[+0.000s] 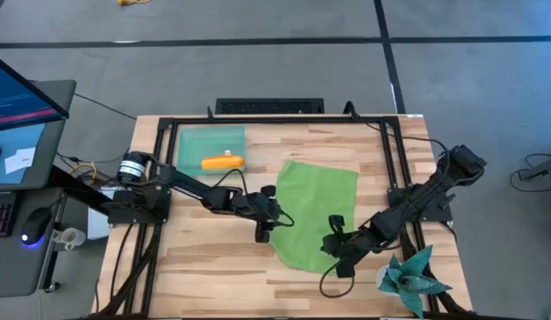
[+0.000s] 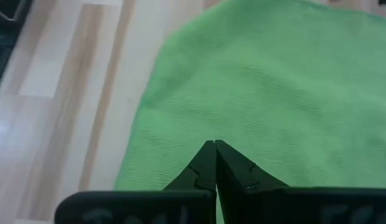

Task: Roll microfiber towels into tight, uniform cylinder then place into a basket
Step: Roll the green microfiber cloth

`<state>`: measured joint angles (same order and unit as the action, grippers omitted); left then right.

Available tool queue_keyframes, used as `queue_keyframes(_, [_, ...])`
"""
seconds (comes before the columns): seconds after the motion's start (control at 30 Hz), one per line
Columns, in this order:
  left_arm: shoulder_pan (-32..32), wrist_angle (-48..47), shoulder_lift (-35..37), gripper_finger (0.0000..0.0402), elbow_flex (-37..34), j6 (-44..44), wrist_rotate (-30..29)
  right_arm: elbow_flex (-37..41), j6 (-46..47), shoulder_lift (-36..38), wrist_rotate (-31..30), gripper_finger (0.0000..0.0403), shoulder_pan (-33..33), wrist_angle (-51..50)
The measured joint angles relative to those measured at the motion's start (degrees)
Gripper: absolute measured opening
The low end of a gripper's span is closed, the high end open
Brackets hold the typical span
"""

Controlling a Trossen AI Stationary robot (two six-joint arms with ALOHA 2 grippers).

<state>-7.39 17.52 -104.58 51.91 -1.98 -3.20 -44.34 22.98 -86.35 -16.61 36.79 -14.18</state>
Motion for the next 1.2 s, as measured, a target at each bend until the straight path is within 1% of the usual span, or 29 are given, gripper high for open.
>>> queue_keyframes(0.13, [0.74, 1.62, -3.10, 0.0157, 0.04, 1.57, 0.00, 0.59, 0.18, 0.00, 0.01, 0.0024, -0.01, 0.72])
queue_keyframes(0.23, [1.25, 0.87, -5.30, 0.0157, 0.74, 3.68, -0.06, 0.59, 0.17, 0.00, -0.01, 0.0024, -0.21, 1.64])
queue_keyframes(0.37, [1.88, 0.12, -7.46, 0.0157, 1.44, 7.37, -1.92, 0.59, 0.60, 0.00, 0.01, 0.0024, -0.51, 1.92])
queue_keyframes(0.6, [1.45, -8.72, -6.57, 0.0158, 2.17, 24.08, -8.49, 0.57, 0.62, 0.00, 0.01, 0.0024, -0.45, 3.10])
queue_keyframes(0.67, [0.40, -11.33, -6.48, 0.0155, 2.23, 28.06, -11.67, 0.57, 0.80, 0.00, 0.01, 0.0024, -0.45, 3.06])
queue_keyframes(0.77, [-1.51, -12.70, -6.51, 0.0146, 2.15, 34.49, -16.28, 0.54, 2.48, -0.24, 0.03, 0.0024, -0.45, 2.54])
queue_keyframes(0.9, [-4.17, -13.85, -6.17, 0.0129, 2.04, 40.72, -17.42, 0.54, 3.07, -0.24, 0.03, 0.0024, -0.43, 2.58])
queue_keyframes(1.03, [-6.99, -14.66, -5.41, 0.0112, 1.95, 42.35, -16.44, 0.54, 4.38, -0.24, 0.13, 0.0024, -0.43, 2.37])
queue_keyframes(1.2, [-9.18, -15.79, -4.30, 0.0100, 1.87, 40.04, -15.08, 0.52, 7.12, -0.24, 0.21, 0.0024, -0.43, 1.77])
